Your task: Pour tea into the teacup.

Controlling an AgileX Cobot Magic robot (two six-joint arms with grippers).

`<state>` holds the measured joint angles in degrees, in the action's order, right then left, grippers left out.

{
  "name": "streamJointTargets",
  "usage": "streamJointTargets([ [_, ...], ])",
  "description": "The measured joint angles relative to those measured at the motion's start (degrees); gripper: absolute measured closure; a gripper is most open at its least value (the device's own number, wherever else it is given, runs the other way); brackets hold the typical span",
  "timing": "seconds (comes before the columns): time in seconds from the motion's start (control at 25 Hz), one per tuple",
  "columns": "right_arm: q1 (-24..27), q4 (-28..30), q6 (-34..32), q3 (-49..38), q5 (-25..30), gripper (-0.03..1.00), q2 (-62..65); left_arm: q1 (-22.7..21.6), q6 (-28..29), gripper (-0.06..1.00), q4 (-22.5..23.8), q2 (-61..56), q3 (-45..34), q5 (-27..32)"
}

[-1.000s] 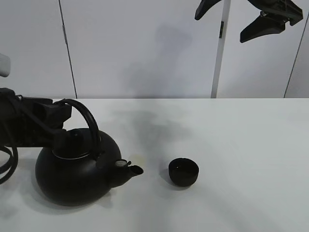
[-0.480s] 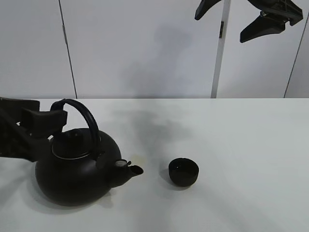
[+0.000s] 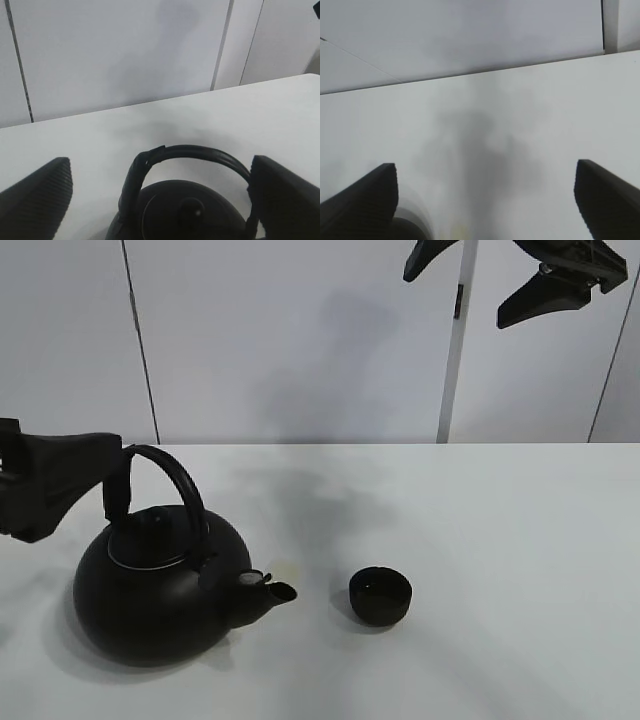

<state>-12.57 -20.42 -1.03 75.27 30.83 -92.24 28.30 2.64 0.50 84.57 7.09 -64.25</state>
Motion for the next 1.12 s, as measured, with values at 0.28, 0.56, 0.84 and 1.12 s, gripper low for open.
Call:
streamJointTargets([
  [0.28, 0.0, 0.0, 0.0, 0.0, 0.05, 0.31, 0.0, 0.0, 0.54, 0.26, 0.52, -10.11, 10.64, 25.15],
  [0.56, 0.0, 0.0, 0.0, 0.0, 0.05, 0.31, 0.0, 0.0, 0.01, 0.31, 4.18, -12.94, 37.47, 72.97],
  [0.84, 0.0, 0.0, 0.0, 0.0, 0.05, 0.31, 0.0, 0.0, -5.43, 0.31, -6.42, -4.43, 66.58, 111.91],
  [1.12, 0.0, -0.31, -0.06, 0.0, 0.27, 0.31, 0.0, 0.0, -4.36, 0.31, -12.51, 4.77, 81.45, 124.33],
])
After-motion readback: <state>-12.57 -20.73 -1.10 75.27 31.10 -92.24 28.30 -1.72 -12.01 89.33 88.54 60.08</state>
